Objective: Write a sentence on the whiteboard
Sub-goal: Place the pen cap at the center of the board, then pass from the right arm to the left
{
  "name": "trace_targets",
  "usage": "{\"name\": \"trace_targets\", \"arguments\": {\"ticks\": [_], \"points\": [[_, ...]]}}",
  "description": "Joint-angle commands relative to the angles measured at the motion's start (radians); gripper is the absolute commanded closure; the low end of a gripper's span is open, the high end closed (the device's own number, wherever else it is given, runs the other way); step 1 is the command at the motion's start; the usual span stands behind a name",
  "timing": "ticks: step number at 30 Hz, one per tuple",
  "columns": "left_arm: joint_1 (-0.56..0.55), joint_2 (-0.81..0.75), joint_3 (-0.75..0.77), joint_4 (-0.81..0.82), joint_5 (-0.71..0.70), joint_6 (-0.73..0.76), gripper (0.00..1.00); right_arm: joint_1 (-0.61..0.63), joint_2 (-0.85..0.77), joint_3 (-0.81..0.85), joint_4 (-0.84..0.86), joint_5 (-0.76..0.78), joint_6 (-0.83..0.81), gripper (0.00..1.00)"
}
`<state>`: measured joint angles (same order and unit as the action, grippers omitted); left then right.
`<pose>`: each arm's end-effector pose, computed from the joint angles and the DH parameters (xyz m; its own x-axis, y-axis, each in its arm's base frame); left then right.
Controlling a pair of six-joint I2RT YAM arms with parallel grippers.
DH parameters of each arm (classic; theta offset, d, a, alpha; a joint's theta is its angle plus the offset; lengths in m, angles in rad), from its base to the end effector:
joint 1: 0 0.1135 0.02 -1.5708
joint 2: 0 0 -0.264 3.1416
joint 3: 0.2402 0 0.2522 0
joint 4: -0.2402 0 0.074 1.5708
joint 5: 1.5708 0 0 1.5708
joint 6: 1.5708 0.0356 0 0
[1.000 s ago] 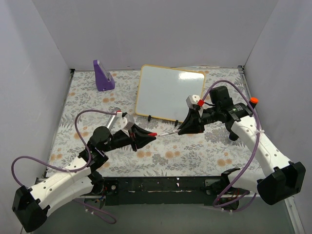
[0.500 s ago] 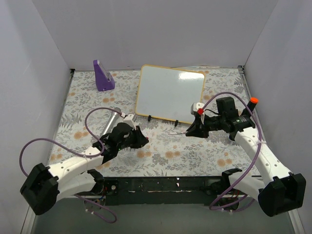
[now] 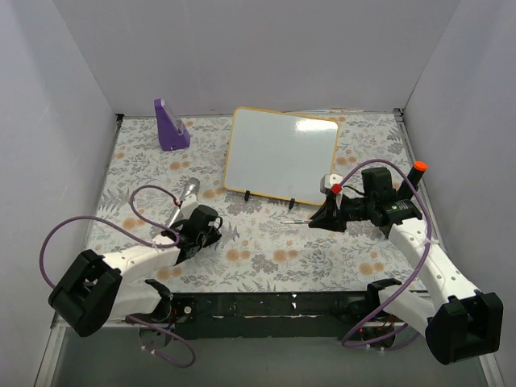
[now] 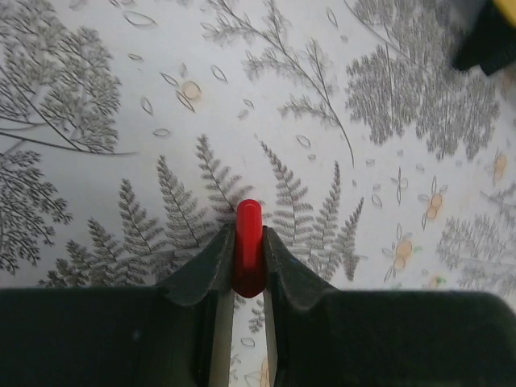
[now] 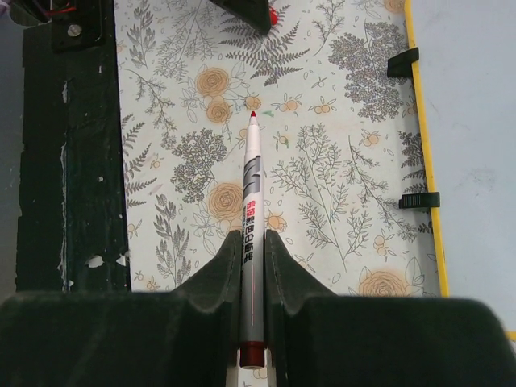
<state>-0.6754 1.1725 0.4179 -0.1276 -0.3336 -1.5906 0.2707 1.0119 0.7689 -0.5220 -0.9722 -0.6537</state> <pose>0.1677 -0.1194 0.1496 -0.4163 -0.8769 -0.2402 -0.6110 0.4655 -0.6403 0.1849 0.0818 0.2715 -0.0889 -0.3803 -0.9206 -0.9813 0.1919 0.0155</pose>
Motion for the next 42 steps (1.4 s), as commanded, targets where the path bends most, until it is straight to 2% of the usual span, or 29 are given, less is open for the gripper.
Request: {"name": "trace_targets", "arguments": {"ticks": [1,2,4,5,6,7,13,14,15,16,17,18,19,20,21,22,23,24,25,28,33,37,42], "points": [[0.068,0.058,0.019,-0.094,-0.168,-0.078,0.8,-0.01,-0.015,-0.011,0.051,-0.051,0.012,0.99],[0.071,0.07,0.025,-0.102,-0.171,-0.08,0.71,-0.011,-0.013,-0.008,0.051,-0.054,0.014,0.99],[0.076,0.081,0.035,-0.109,-0.167,-0.081,0.66,-0.013,-0.015,-0.008,0.053,-0.059,0.014,0.99],[0.074,0.075,0.035,-0.112,-0.163,-0.083,0.61,-0.013,-0.015,-0.01,0.054,-0.06,0.014,0.99],[0.076,0.07,0.035,-0.116,-0.16,-0.081,0.52,-0.014,-0.015,-0.011,0.054,-0.06,0.012,0.99],[0.076,0.044,0.033,-0.118,-0.156,-0.081,0.48,-0.013,-0.016,-0.014,0.057,-0.06,0.012,0.99],[0.074,-0.077,0.073,-0.187,-0.113,-0.056,0.34,-0.013,-0.01,-0.01,0.048,-0.057,0.005,0.99],[0.076,-0.118,0.084,-0.193,-0.07,-0.039,0.31,-0.013,-0.006,-0.007,0.042,-0.054,-0.001,0.99],[0.076,-0.137,0.106,-0.191,-0.029,0.048,0.28,-0.013,-0.001,0.0,0.031,-0.048,-0.009,0.99],[0.077,-0.158,0.117,-0.15,0.049,0.123,0.24,-0.014,0.004,0.009,-0.004,-0.043,-0.041,0.99],[0.077,-0.193,0.125,-0.12,0.268,0.209,0.23,-0.014,0.026,0.041,-0.038,-0.039,-0.069,0.99],[0.077,-0.209,0.143,-0.086,0.421,0.368,0.21,-0.011,0.043,0.067,-0.079,-0.028,-0.098,0.99],[0.077,-0.221,0.154,-0.042,0.512,0.406,0.14,-0.013,0.063,0.093,-0.175,-0.022,-0.177,0.99],[0.077,-0.227,0.168,-0.024,0.583,0.446,0.12,-0.011,0.109,0.154,-0.229,-0.017,-0.216,0.99],[0.077,-0.238,0.183,0.0,0.766,0.487,0.08,-0.013,0.134,0.182,-0.283,-0.008,-0.26,0.99],[0.076,-0.237,0.194,0.035,0.83,0.564,0.04,-0.011,0.158,0.208,-0.39,-0.007,-0.3,0.99],[0.076,-0.235,0.203,0.046,0.884,0.595,0.04,-0.01,0.203,0.251,-0.438,-0.005,-0.37,0.99],[0.077,-0.228,0.205,0.066,0.995,0.622,0.04,-0.005,0.221,0.263,-0.475,-0.006,-0.389,0.99],[0.077,-0.22,0.214,0.112,1.042,0.662,0.04,0.001,0.237,0.271,-0.518,-0.008,-0.4,0.99],[0.051,-0.171,0.209,0.273,1.206,0.655,0.04,0.059,0.27,0.276,-0.529,0.015,-0.405,0.99],[-0.038,-0.056,0.234,0.342,1.225,0.69,0.11,0.186,0.272,0.279,-0.486,0.07,-0.339,0.99],[-0.084,-0.002,0.237,0.382,1.225,0.707,0.14,0.219,0.297,0.312,-0.503,0.064,-0.334,0.99],[-0.145,0.035,0.228,0.399,1.157,0.727,0.16,0.229,0.338,0.354,-0.55,0.015,-0.363,0.99]]}}
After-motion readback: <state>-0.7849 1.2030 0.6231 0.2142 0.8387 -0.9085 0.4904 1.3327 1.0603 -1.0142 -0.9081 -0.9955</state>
